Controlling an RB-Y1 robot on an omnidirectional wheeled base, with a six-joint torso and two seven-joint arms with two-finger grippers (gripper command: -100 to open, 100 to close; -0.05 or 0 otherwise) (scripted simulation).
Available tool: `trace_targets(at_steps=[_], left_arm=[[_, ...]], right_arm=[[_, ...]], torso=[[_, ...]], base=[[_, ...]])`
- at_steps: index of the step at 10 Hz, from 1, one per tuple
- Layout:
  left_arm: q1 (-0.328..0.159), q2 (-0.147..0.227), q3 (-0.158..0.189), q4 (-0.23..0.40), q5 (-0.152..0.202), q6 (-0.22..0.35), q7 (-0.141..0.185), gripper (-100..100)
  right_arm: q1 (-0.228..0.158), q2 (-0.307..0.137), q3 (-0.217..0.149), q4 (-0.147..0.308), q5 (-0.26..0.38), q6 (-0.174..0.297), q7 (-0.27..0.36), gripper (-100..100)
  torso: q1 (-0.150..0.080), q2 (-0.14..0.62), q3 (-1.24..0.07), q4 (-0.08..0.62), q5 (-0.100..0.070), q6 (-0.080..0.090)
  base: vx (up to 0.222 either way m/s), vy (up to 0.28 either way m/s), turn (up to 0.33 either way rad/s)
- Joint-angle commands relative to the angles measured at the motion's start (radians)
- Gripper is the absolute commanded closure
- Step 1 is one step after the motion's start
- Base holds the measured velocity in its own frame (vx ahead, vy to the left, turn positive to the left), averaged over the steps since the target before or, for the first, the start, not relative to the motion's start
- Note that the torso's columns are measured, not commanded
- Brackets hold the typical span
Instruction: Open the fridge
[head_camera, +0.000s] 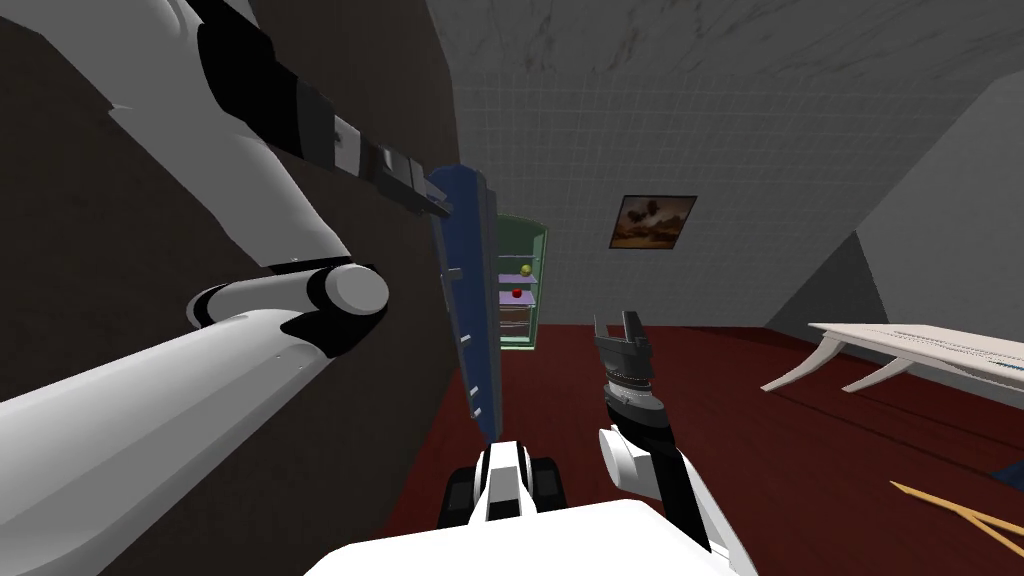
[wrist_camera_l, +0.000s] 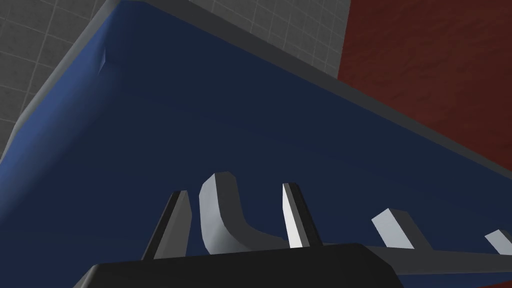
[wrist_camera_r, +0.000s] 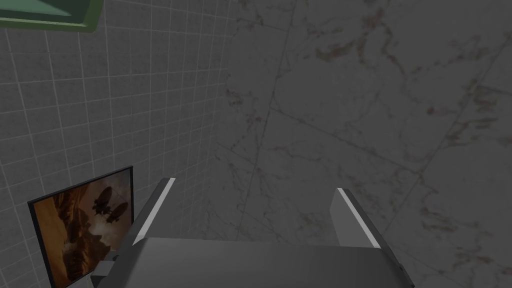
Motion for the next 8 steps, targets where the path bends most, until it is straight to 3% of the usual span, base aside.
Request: trace_targets(at_steps=[1, 2, 3, 4, 6, 8], left_arm=[[-0.001, -0.009, 0.004, 0.009, 0.042, -0.002, -0.002, 100], [-0.001, -0.009, 0.004, 0.009, 0.042, -0.002, -0.002, 100], [-0.003, -0.016, 0.006, 0.014, 0.068, -0.001, -0.002, 100], [-0.044, -0.005, -0.021, 0.031, 0.065, 0.001, 0.026, -100], [-0.085, 0.005, -0.046, 0.051, 0.071, 0.001, 0.054, -100], [-0.126, 0.015, -0.072, 0.072, 0.078, 0.001, 0.083, -100]], right_arm=[[0.000, 0.000, 0.000, 0.000, 0.000, 0.000, 0.000, 0], [0.000, 0.000, 0.000, 0.000, 0.000, 0.000, 0.000, 0], [0.000, 0.000, 0.000, 0.000, 0.000, 0.000, 0.000, 0], [0.000, 0.000, 0.000, 0.000, 0.000, 0.000, 0.000, 0], [0.000, 0.000, 0.000, 0.000, 0.000, 0.000, 0.000, 0], [0.000, 0.001, 0.000, 0.000, 0.000, 0.000, 0.000, 0]], torso=[[0.000, -0.002, -0.002, 0.000, 0.000, -0.001], [0.003, -0.002, -0.003, 0.000, 0.001, -0.001], [0.000, -0.002, -0.002, -0.001, 0.001, -0.001], [0.001, -0.001, -0.001, -0.001, 0.001, 0.000], [-0.017, 0.001, 0.002, 0.001, -0.007, 0.002], [-0.015, 0.003, -0.001, 0.004, -0.009, 0.004]], base=[[-0.051, 0.295, -0.032], [-0.071, 0.244, -0.027], [-0.068, 0.268, -0.019], [-0.010, 0.155, -0.016], [0.062, 0.008, 0.027], [0.032, -0.016, 0.005]])
